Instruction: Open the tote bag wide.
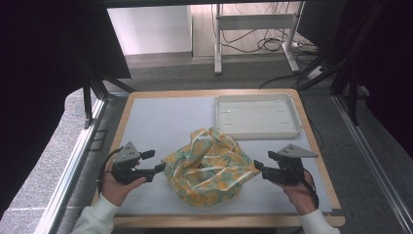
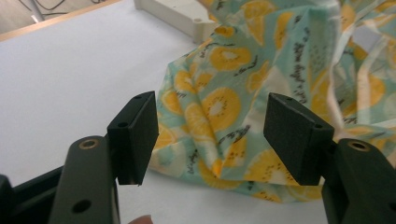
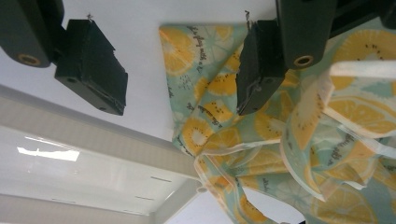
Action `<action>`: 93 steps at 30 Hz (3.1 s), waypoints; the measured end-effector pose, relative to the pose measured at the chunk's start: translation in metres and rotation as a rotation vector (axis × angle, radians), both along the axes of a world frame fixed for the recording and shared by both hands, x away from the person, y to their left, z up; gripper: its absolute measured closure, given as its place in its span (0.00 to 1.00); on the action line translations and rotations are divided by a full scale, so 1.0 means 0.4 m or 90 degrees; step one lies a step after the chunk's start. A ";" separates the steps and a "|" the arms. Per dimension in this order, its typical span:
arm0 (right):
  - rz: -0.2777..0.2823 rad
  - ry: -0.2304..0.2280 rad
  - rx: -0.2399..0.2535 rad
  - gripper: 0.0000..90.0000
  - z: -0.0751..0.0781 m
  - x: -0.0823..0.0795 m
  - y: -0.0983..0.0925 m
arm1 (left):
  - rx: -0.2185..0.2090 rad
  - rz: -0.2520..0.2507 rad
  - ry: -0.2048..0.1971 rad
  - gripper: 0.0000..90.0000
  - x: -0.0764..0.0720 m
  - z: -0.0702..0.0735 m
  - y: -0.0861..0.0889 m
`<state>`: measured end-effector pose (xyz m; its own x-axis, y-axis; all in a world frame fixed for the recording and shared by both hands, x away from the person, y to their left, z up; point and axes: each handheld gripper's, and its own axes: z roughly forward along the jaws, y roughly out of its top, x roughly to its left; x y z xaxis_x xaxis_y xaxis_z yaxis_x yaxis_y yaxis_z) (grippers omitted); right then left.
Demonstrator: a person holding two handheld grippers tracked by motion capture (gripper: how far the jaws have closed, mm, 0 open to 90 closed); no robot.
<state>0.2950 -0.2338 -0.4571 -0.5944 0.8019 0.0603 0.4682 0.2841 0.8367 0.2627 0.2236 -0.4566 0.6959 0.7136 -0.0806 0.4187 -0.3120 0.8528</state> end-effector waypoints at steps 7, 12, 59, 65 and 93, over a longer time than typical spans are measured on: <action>0.004 -0.008 0.005 0.38 0.027 0.009 0.012 | -0.014 -0.016 0.002 0.39 -0.001 0.030 -0.019; 0.007 -0.018 0.013 0.38 0.060 0.011 0.019 | -0.014 -0.031 0.001 0.39 0.003 0.055 -0.049; 0.190 0.042 -0.064 0.37 0.067 0.042 0.271 | 0.043 -0.108 0.068 0.95 0.099 0.030 -0.204; 0.204 0.050 -0.082 0.41 0.052 0.038 0.282 | 0.044 -0.108 0.070 0.95 0.099 0.029 -0.206; 0.259 0.046 -0.089 0.97 0.051 0.036 0.268 | 0.042 -0.101 0.071 0.96 0.101 0.024 -0.194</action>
<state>0.3093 -0.1266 -0.4368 -0.8619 0.5066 0.0211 0.3504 0.5652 0.7468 0.3029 0.1459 -0.4470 0.7896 0.6017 -0.1202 0.4502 -0.4351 0.7798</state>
